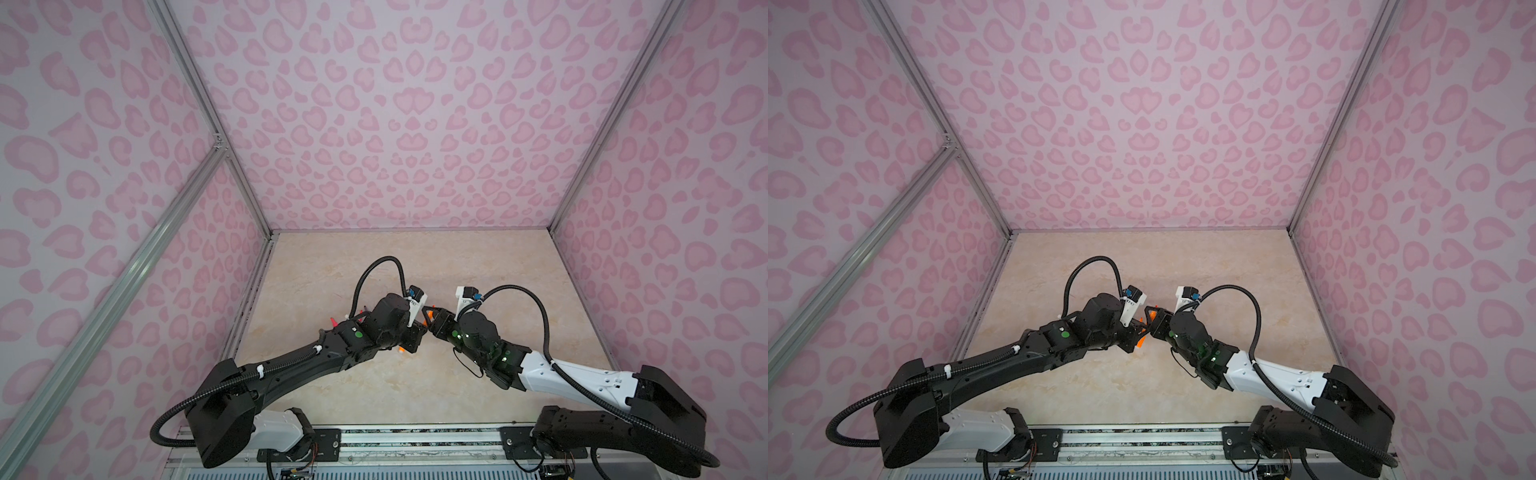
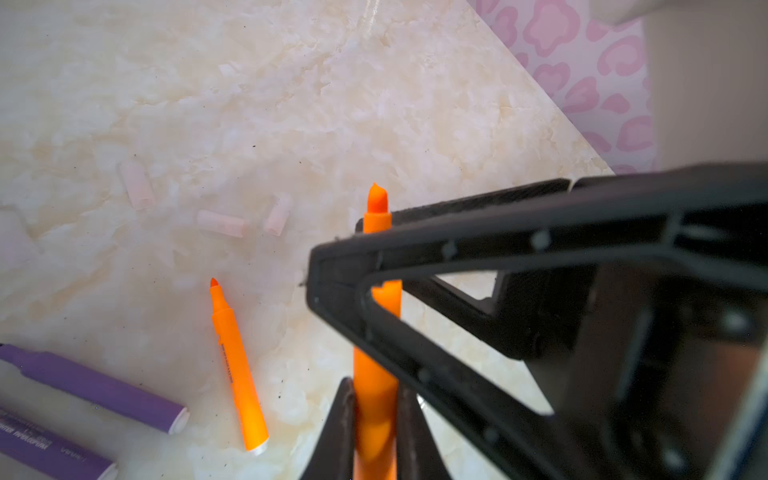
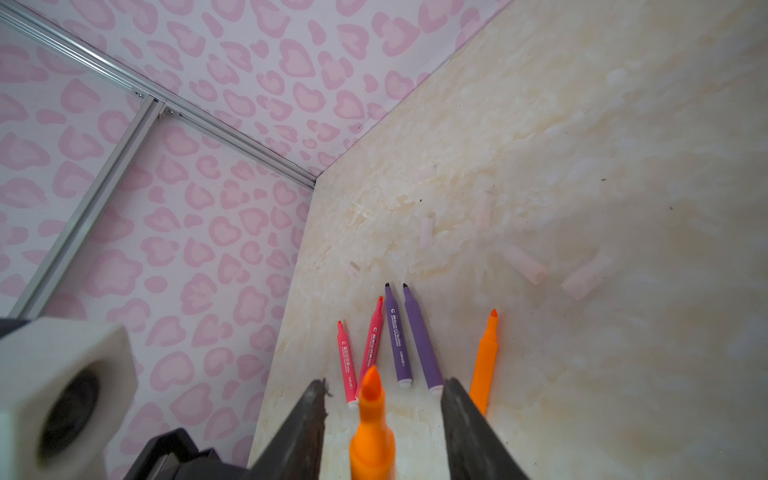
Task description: Insert the pens into the pen caps
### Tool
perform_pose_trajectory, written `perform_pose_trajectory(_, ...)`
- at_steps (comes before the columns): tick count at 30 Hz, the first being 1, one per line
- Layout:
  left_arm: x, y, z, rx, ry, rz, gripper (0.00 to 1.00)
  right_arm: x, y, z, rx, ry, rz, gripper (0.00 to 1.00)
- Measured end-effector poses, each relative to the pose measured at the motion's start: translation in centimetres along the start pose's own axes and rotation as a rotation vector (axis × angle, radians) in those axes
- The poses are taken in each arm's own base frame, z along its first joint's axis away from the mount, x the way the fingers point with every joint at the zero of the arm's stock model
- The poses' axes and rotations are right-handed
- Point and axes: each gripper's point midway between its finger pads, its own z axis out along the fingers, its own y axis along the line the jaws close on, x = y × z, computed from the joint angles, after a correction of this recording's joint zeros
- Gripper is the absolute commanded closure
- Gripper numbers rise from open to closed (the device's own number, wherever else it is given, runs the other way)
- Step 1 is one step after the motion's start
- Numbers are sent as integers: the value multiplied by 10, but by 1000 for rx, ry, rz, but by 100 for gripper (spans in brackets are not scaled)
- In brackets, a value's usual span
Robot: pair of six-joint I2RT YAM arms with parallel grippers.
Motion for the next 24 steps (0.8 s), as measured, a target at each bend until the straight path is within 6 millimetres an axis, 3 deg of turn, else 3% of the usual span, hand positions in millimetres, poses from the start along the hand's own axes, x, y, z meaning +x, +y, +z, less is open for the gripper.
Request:
perform_pose_trajectory(9,0,0,2,1,7,-1,93,1,2,0,-2,2,-2,95)
perform_pose_trajectory(24,3,0,6,3,21,-1,75,6,4,-2,-3,9,-9,100)
